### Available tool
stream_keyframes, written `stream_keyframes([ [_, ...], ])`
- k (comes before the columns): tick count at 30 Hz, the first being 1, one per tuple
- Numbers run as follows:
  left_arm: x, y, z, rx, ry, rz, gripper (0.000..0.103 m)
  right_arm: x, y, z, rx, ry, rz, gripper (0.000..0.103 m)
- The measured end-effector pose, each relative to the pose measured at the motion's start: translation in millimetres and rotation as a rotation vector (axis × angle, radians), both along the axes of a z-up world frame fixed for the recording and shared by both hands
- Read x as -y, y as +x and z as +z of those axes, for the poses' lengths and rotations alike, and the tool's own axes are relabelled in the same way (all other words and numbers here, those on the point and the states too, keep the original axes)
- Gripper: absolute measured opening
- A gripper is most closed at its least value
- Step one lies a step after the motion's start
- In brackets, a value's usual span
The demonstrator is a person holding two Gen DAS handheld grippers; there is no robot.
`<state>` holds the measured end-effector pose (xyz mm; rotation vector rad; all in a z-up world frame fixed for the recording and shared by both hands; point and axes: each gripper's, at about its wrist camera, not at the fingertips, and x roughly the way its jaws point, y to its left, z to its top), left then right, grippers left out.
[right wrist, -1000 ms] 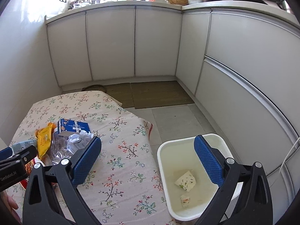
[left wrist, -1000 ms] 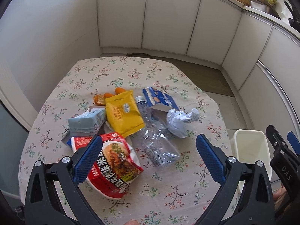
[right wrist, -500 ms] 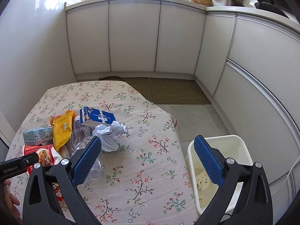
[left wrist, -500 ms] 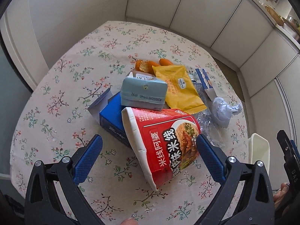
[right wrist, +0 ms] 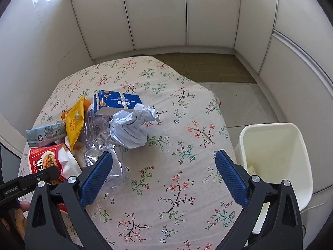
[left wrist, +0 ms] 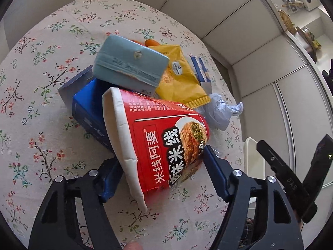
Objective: Collect trash
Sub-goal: 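Grasp the red noodle cup with the left tool while the right tool grasps the crumpled blue-white paper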
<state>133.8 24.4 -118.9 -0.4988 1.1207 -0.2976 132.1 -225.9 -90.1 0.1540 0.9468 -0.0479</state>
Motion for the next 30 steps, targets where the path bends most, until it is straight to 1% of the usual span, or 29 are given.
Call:
stream_keyframes([
  [3,1,-2,6,0.009,-0.017,-0.011,0.067,1,6,-8,-0.032,0.015,0.013,0.096],
  [5,3,-5,13,0.024,-0.019,-0.029,0.067,-2,11,-13,-0.057,0.031,0.048,0.096],
  [8,4,-10,28,0.052,-0.029,-0.045,0.067,-10,14,-17,-0.068,0.01,0.091,0.096],
  [10,0,-14,44,0.095,-0.022,-0.037,0.067,-13,17,-16,-0.058,-0.013,0.097,0.096],
  [12,-6,-16,62,0.151,-0.017,-0.019,0.067,-11,24,-13,-0.051,-0.01,0.086,0.096],
  [16,-12,-16,89,0.241,-0.005,0.008,0.067,-4,44,-10,-0.053,0.078,0.056,0.096],
  [18,-12,-16,93,0.26,0.002,0.012,0.067,-4,54,-12,-0.057,0.126,0.054,0.096],
  [20,-11,-14,94,0.261,0.012,0.012,0.067,-6,66,-16,-0.061,0.164,0.058,0.096],
  [25,-6,-9,85,0.232,0.027,0.005,0.067,-14,86,-35,-0.1,0.201,0.052,0.096],
  [26,-5,-7,84,0.231,0.034,0.003,0.067,-15,88,-37,-0.102,0.203,0.052,0.092],
  [28,-5,-7,83,0.232,0.043,0.002,0.067,-19,91,-39,-0.109,0.209,0.066,0.074],
  [29,-4,-6,83,0.233,0.045,0.002,0.067,-22,92,-40,-0.117,0.214,0.08,0.063],
  [30,-4,-6,83,0.233,0.047,0.002,0.067,-24,93,-41,-0.118,0.219,0.088,0.049],
])
